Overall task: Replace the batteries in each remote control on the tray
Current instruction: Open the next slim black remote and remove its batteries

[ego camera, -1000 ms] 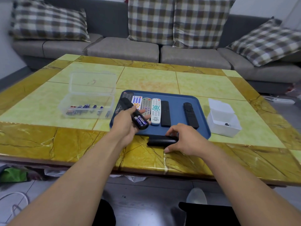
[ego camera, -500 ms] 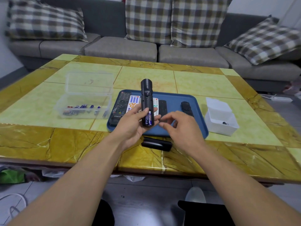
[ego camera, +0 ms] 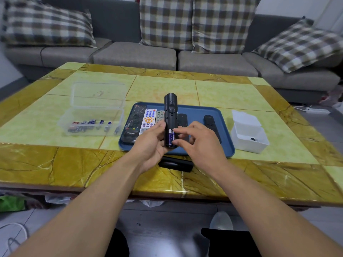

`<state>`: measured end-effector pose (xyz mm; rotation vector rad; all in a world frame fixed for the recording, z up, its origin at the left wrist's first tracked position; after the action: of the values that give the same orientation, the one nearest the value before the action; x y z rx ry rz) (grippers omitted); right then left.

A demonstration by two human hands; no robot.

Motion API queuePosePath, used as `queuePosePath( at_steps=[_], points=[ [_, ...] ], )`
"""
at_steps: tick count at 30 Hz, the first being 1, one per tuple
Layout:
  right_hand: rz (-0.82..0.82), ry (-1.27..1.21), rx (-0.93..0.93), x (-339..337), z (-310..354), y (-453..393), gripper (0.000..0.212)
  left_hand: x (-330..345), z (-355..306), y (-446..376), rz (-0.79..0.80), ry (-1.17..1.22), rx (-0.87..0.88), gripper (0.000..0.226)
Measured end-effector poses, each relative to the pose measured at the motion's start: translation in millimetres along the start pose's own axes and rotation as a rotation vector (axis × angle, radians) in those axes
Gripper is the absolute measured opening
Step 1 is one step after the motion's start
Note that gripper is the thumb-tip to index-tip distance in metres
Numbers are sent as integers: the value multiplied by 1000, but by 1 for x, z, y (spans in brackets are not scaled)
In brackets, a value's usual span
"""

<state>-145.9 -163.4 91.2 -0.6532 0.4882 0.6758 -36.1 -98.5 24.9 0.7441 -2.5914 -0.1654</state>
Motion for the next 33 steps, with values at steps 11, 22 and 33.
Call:
queuePosePath(
  at_steps=[11, 22, 33],
  points=[
    [83, 145, -66, 9, 6, -1, 36, -2, 5, -2, -4, 48, -22, 33],
    [220, 383, -80, 23, 20, -4, 33, -4, 5, -1, -2, 101, -24, 31],
    [184, 200, 12, 25, 17, -11, 32, -3, 10, 0, -16, 58, -42, 27]
  ],
)
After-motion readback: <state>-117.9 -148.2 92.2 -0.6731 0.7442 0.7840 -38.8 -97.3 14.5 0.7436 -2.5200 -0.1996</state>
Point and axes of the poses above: each hand's wrist, its own y-axis away from the middle knuckle, its own x-axis out of the palm, z = x × y, the point moved 10 cm from there along -y, towards the middle knuckle, and after that the axes turned 8 degrees about -y, right-handed, at the moved point
